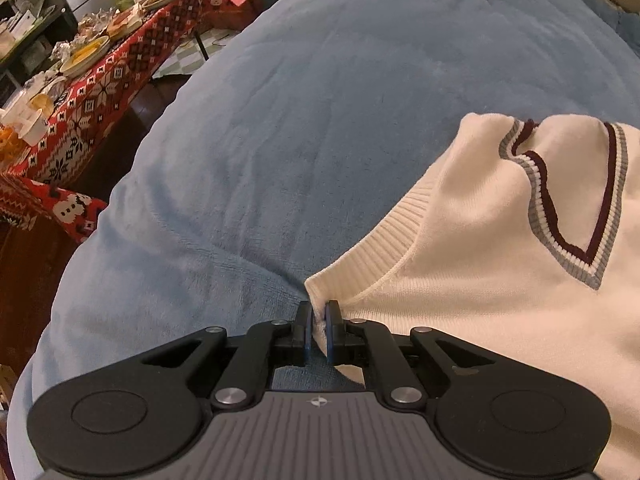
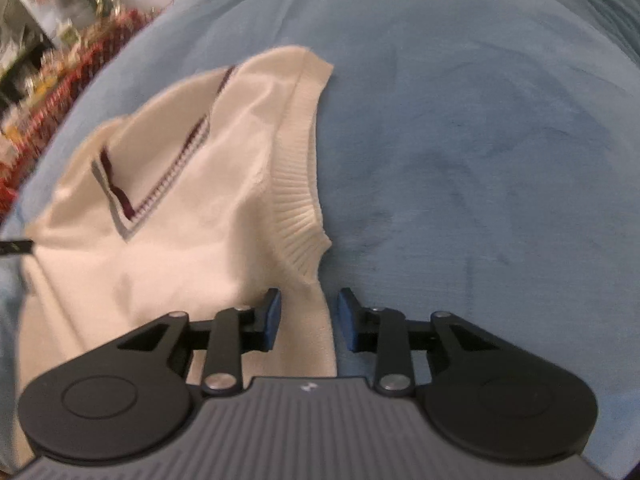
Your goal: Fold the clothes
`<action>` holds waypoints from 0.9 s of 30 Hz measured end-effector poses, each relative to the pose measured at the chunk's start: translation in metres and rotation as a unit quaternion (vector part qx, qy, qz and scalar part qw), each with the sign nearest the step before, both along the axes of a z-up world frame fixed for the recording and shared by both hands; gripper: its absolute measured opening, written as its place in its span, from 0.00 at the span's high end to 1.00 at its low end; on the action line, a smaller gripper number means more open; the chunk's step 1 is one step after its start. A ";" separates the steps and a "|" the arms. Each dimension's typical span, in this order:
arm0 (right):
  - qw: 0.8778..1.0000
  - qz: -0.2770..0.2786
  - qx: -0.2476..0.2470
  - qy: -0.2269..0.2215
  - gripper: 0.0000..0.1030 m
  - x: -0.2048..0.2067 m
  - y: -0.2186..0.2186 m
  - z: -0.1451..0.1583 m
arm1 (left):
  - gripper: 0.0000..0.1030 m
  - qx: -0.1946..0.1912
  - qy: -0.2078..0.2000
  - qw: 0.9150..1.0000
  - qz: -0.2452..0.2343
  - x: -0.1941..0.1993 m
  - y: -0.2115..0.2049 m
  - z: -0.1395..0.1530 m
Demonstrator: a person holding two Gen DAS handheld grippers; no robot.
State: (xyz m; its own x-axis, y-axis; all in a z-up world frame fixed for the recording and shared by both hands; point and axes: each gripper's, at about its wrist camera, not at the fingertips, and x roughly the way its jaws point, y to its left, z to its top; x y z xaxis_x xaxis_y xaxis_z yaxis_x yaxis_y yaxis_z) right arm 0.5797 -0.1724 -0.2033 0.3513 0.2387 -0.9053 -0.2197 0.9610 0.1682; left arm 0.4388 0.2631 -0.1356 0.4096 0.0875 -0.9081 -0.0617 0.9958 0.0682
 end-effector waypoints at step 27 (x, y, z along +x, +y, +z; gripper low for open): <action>0.989 -0.088 -0.068 -0.102 0.94 0.011 -0.074 0.069 | 0.93 -0.101 -0.101 0.987 -0.080 0.025 -0.052 0.059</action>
State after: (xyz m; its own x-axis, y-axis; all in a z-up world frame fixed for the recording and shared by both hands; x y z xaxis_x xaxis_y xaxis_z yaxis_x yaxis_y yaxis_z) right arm 0.5908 -0.2466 -0.1342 0.5544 0.0377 -0.8314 -0.0620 0.9981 0.0040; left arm 0.4634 0.2113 -0.0768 0.5785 -0.1667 -0.7985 0.1051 0.9860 -0.1298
